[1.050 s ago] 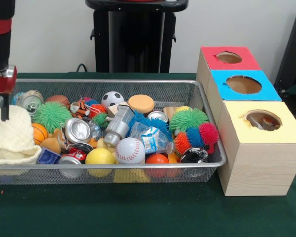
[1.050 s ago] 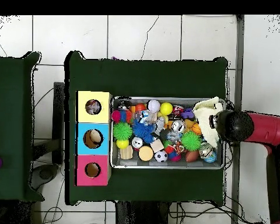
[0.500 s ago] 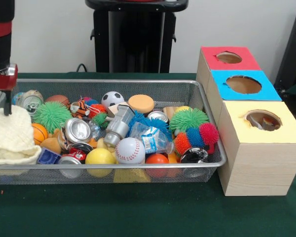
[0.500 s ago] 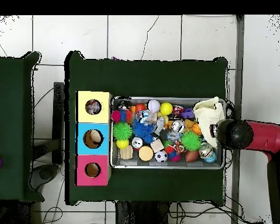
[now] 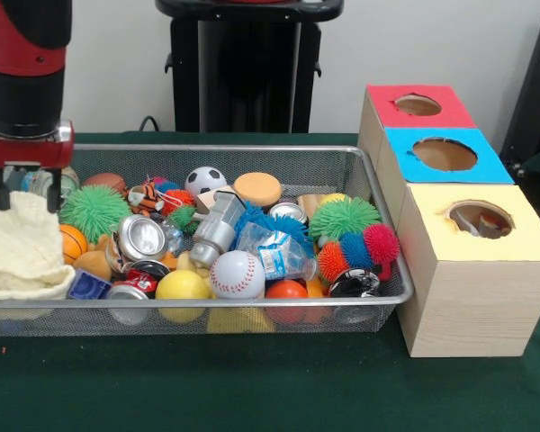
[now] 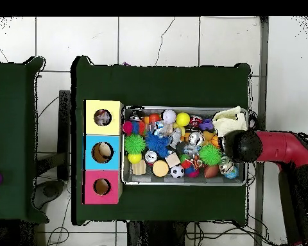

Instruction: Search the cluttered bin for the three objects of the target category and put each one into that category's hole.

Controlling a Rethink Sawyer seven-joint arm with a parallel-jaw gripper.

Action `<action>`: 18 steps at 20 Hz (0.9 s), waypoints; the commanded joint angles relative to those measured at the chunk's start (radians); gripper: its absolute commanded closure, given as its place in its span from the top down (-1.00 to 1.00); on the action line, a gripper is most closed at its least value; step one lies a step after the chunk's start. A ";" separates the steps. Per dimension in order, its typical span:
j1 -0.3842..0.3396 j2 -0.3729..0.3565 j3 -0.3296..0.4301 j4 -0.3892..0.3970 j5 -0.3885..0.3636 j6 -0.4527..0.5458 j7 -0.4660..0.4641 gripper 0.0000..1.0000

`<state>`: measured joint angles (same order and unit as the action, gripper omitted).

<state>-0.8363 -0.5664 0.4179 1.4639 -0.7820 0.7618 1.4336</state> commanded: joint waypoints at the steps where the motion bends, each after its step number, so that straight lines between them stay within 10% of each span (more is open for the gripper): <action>1: 0.019 -0.020 0.114 0.054 -0.015 -0.007 -0.264 1.00; 18: -0.011 0.151 0.086 -0.167 -0.130 0.015 -0.350 1.00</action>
<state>-0.8248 -0.4989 0.4761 1.3673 -0.8183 0.7618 1.4336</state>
